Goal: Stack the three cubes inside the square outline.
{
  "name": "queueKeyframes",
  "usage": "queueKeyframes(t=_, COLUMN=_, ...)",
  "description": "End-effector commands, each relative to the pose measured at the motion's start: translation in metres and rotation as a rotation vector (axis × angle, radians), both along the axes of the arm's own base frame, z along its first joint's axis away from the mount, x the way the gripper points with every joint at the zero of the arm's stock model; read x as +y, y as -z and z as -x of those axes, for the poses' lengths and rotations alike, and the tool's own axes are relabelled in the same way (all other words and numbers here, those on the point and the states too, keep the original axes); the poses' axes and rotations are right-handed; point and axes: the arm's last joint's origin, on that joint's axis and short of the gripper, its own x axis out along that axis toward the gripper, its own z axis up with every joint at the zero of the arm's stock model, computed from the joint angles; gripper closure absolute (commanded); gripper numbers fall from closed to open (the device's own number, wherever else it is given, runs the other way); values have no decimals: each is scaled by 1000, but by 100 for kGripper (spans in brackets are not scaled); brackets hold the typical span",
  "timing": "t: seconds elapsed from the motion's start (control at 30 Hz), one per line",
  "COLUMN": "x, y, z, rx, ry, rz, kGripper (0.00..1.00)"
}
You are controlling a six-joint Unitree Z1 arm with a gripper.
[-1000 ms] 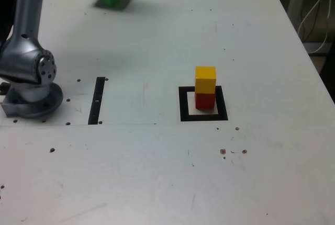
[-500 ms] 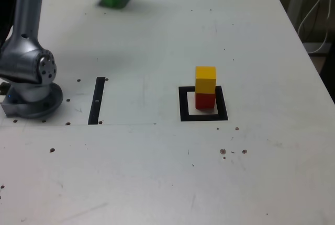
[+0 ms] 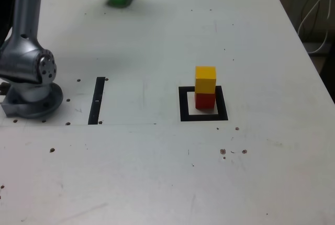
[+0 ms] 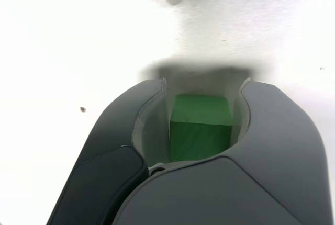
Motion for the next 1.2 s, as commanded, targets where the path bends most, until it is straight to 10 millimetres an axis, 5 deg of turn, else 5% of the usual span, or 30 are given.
queueKeyframes(t=0.0, x=-6, y=-11, z=-3, rx=-16, ry=-3, rz=-19, kGripper=86)
queueKeyframes(t=0.43, x=-85, y=-74, z=-65, rx=-11, ry=-113, rz=-96, kGripper=87)
queueKeyframes(t=0.77, x=-193, y=-107, z=-116, rx=1, ry=-137, rz=-111, kGripper=87)
queueKeyframes(t=1.17, x=-306, y=-149, z=-143, rx=-9, ry=-76, rz=-25, kGripper=87)
